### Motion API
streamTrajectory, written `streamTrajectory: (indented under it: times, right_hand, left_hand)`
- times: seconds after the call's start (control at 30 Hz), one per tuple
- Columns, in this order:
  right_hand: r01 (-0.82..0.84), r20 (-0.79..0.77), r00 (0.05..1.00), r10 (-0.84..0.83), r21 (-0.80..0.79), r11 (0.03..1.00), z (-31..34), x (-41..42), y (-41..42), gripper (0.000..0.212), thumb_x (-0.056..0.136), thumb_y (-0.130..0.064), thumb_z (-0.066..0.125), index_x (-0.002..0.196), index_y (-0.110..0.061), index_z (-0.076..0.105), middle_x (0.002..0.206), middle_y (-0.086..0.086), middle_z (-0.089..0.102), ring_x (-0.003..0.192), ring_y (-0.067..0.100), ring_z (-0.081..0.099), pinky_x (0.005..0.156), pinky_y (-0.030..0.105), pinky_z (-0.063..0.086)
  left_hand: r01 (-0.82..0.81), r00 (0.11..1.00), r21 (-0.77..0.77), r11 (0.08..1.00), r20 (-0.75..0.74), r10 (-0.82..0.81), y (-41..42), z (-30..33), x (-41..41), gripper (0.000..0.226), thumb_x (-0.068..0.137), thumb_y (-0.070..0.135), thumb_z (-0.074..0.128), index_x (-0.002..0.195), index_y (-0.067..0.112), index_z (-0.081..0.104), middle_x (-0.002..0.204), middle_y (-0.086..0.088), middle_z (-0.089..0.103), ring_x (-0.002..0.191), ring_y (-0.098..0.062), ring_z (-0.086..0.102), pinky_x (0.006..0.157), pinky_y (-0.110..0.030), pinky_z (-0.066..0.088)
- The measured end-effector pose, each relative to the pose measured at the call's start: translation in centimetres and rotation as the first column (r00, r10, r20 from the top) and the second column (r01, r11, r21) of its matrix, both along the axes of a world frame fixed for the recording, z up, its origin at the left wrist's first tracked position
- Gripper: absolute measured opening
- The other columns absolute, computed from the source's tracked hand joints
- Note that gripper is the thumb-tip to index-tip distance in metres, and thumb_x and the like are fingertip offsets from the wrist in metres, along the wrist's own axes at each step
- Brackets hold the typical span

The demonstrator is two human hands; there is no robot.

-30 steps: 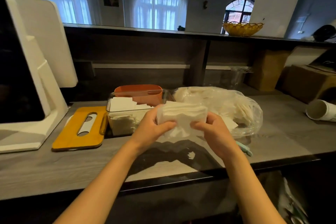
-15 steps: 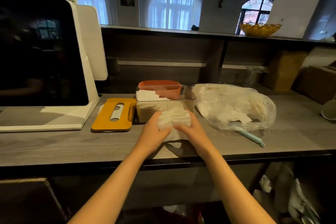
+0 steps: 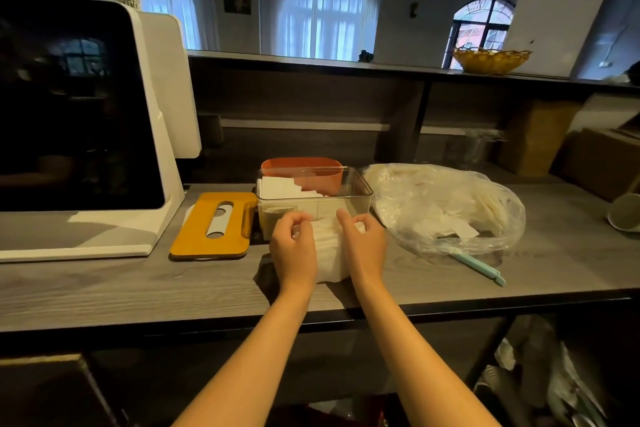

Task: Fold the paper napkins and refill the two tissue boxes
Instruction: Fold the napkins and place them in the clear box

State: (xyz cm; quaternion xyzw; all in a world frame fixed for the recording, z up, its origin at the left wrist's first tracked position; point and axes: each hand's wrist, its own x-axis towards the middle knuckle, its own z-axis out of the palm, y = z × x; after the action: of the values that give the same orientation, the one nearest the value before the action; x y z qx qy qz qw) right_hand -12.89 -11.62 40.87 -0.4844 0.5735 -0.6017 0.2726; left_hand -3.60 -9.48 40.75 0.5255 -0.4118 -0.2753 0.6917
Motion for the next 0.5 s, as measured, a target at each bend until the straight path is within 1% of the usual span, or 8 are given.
streamTrajectory:
  times: [0.07,0.13,0.2,0.27,0.3,0.4,0.43,0.5]
  right_hand:
    - [-0.026,0.032,0.999,0.026,-0.012,1.000,-0.32,-0.11,-0.09,0.019,0.092,-0.023,0.065,0.074,-0.019,0.060,0.076,-0.002,0.064,0.076,0.015,0.059,0.071,0.032,0.047]
    - [-0.036,0.133,0.991,0.035,0.004,0.999,-0.43,-0.42,-0.02,0.020,0.092,-0.016,0.060,0.072,-0.014,0.063,0.074,0.002,0.063,0.075,0.017,0.057,0.070,0.035,0.045]
    - [-0.053,0.188,0.981,0.051,0.003,0.999,-0.39,-0.57,0.04,0.023,0.094,-0.021,0.059,0.073,-0.011,0.064,0.076,0.006,0.064,0.074,0.020,0.059,0.070,0.038,0.046]
    - [-0.084,0.120,0.989,0.081,0.021,0.996,-0.49,-0.44,0.03,0.028,0.095,-0.031,0.061,0.078,-0.009,0.067,0.080,0.006,0.068,0.078,0.020,0.064,0.070,0.037,0.050]
    - [-0.078,0.103,0.992,0.074,0.037,0.996,-0.54,-0.34,0.04,0.030,0.094,-0.033,0.062,0.077,-0.008,0.067,0.078,0.005,0.068,0.075,0.019,0.063,0.068,0.036,0.049]
    - [0.007,0.186,0.983,-0.011,0.025,1.000,-0.56,-0.43,0.10,0.034,0.092,-0.024,0.060,0.062,-0.012,0.054,0.060,0.000,0.051,0.059,0.014,0.046,0.059,0.031,0.038]
    - [0.009,0.195,0.981,-0.011,0.011,1.000,-0.48,-0.46,0.11,0.031,0.093,-0.021,0.059,0.063,-0.014,0.053,0.061,-0.002,0.049,0.059,0.012,0.044,0.059,0.029,0.037]
    - [-0.059,0.176,0.983,0.059,-0.008,0.998,-0.09,-0.34,0.26,0.017,0.094,-0.017,0.057,0.078,-0.015,0.063,0.076,-0.004,0.061,0.071,0.010,0.054,0.065,0.024,0.041]
  left_hand:
    - [0.005,0.999,-0.016,1.000,0.035,-0.004,-0.08,-0.16,-0.06,0.008,0.099,0.018,0.058,0.096,0.020,0.065,0.099,0.007,0.064,0.094,-0.006,0.060,0.070,-0.017,0.047]
    - [0.005,0.999,0.021,1.000,0.032,-0.005,-0.25,-0.27,-0.04,0.006,0.100,0.023,0.058,0.100,0.023,0.064,0.101,0.009,0.064,0.097,-0.006,0.059,0.072,-0.018,0.046]
    - [0.025,0.999,0.068,0.997,0.024,-0.026,-0.36,-0.30,-0.06,0.009,0.101,0.026,0.055,0.106,0.025,0.062,0.102,0.011,0.063,0.098,-0.007,0.058,0.073,-0.019,0.045]
    - [0.079,0.996,0.084,0.993,0.045,-0.083,-0.24,-0.25,-0.26,0.013,0.103,0.028,0.052,0.111,0.025,0.061,0.105,0.008,0.062,0.098,-0.008,0.058,0.071,-0.022,0.046]
    - [0.103,0.993,0.084,0.991,0.053,-0.108,-0.14,-0.20,-0.35,0.013,0.103,0.029,0.051,0.110,0.025,0.061,0.105,0.007,0.062,0.097,-0.009,0.058,0.071,-0.023,0.046]
    - [0.061,0.996,0.053,0.997,0.057,-0.064,-0.14,-0.25,-0.38,0.009,0.102,0.026,0.054,0.105,0.025,0.062,0.104,0.007,0.063,0.099,-0.008,0.058,0.073,-0.018,0.043]
    - [0.044,0.998,0.050,0.998,0.051,-0.046,-0.18,-0.29,-0.33,0.010,0.102,0.026,0.054,0.107,0.024,0.063,0.107,0.006,0.063,0.102,-0.009,0.058,0.074,-0.017,0.042]
    - [0.060,0.996,0.055,0.997,0.057,-0.063,-0.26,-0.39,-0.36,0.017,0.102,0.027,0.053,0.115,0.023,0.063,0.116,0.004,0.063,0.107,-0.011,0.057,0.079,-0.020,0.046]
